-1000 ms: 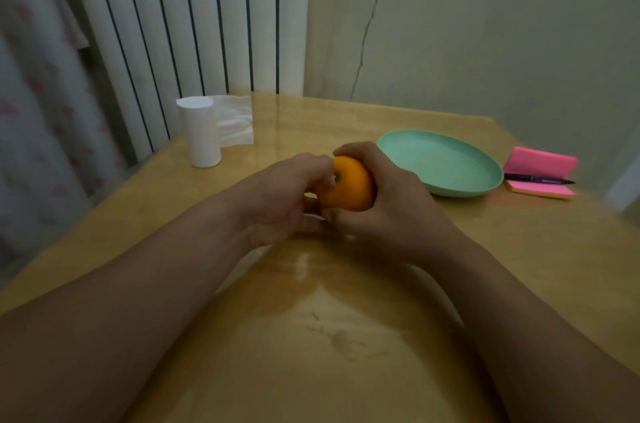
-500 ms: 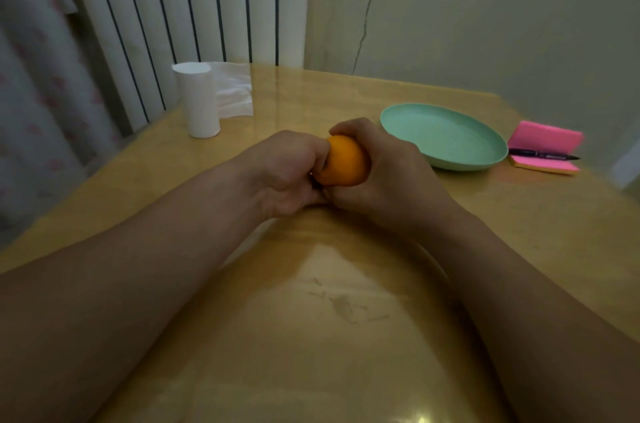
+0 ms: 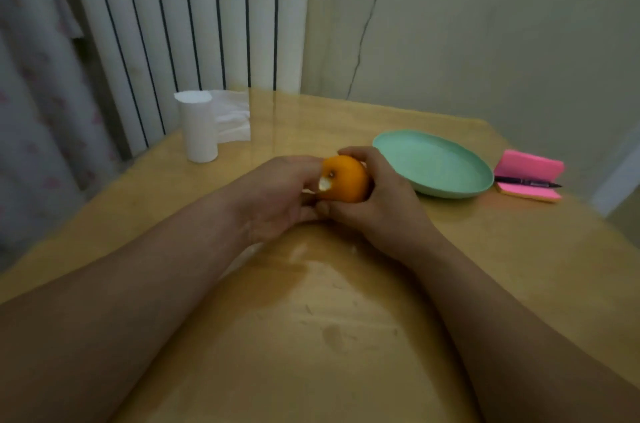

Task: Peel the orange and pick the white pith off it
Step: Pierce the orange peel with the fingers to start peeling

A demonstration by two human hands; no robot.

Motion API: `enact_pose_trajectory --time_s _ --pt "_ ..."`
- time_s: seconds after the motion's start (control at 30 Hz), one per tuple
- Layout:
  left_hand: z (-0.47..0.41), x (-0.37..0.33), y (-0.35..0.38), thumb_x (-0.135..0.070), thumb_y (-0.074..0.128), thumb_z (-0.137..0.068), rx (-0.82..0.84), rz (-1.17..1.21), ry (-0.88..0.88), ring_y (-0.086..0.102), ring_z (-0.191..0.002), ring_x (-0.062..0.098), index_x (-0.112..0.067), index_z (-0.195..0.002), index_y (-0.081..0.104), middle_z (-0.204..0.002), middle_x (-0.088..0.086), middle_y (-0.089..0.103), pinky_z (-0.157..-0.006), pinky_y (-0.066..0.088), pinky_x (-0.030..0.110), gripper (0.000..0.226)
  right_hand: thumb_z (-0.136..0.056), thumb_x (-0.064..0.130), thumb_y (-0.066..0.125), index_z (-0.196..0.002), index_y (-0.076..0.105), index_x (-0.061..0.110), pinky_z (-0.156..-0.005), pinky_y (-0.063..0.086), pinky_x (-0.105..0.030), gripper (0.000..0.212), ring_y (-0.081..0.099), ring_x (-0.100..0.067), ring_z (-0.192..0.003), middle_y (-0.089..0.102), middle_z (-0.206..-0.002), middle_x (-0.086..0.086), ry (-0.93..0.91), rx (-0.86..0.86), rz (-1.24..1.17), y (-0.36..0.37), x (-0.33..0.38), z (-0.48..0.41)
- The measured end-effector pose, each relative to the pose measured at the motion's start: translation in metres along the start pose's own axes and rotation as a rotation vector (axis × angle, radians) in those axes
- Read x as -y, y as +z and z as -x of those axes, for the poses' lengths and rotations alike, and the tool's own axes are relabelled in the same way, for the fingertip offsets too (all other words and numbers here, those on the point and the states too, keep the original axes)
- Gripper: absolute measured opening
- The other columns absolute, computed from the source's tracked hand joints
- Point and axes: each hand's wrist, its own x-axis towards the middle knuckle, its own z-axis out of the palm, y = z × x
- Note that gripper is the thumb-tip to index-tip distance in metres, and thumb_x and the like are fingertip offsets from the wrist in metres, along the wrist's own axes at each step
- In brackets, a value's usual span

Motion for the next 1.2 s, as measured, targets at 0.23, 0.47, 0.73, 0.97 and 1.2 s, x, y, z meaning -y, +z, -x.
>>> enact_pose_trajectory --time_s 0.23,0.47,0.73,0.97,1.2 --pt "-0.005 -0.001 -0.009 -0.03 0.062 -0.107 0.081 -0.096 0.086 0.068 -0.128 0.029 -0.02 -0.15 0.059 -0.143 0.01 0.067 -0.11 0.056 0.049 0.044 -0.071 0.052 0.095 -0.137 0.045 0.053 -0.083 0.054 -0.015 0.083 0.063 0.005 -0.106 0.06 -0.128 0.021 0.025 -0.003 -0.124 -0.002 -0.003 0.0" --pt "-0.01 0.001 -0.015 -0.016 0.063 -0.105 0.143 -0.216 0.092 0.065 -0.131 0.027 -0.021 -0.159 0.048 -0.149 0.007 0.06 -0.11 0.056 0.044 0.056 -0.066 0.053 0.097 -0.134 0.045 0.057 -0.086 0.059 -0.025 0.085 0.064 -0.002 -0.109 0.058 -0.129 0.02 0.075 0.054 -0.173 -0.005 -0.004 0.0" --pt "0.002 -0.002 -0.009 -0.031 0.07 -0.097 -0.178 -0.641 0.289 0.062 -0.125 0.017 -0.032 -0.145 0.052 -0.142 -0.005 0.062 -0.106 0.054 0.042 0.052 -0.085 0.055 0.082 -0.14 0.046 0.065 -0.096 0.062 -0.036 0.066 0.067 -0.013 -0.116 0.056 -0.138 0.013 0.155 0.216 -0.348 -0.01 0.002 -0.001" --pt "-0.002 0.005 0.0 -0.055 0.048 -0.108 -0.079 -0.478 0.32 0.06 -0.12 0.007 -0.055 -0.143 0.055 -0.135 -0.019 0.059 -0.102 0.052 0.029 0.036 -0.076 0.045 0.094 -0.132 0.052 0.038 -0.099 0.059 -0.057 0.07 0.078 -0.028 -0.105 0.078 -0.114 -0.001 0.372 0.063 -0.78 0.004 -0.001 0.0" --pt "-0.003 0.005 -0.004 -0.06 0.048 -0.106 -0.15 -0.513 0.29 0.065 -0.115 0.014 -0.041 -0.137 0.059 -0.131 -0.006 0.064 -0.095 0.057 0.031 0.039 -0.091 0.06 0.073 -0.119 0.057 0.042 -0.089 0.064 -0.048 0.037 0.075 -0.014 -0.097 0.074 -0.114 0.007 0.277 0.072 -0.347 -0.01 0.005 0.001"
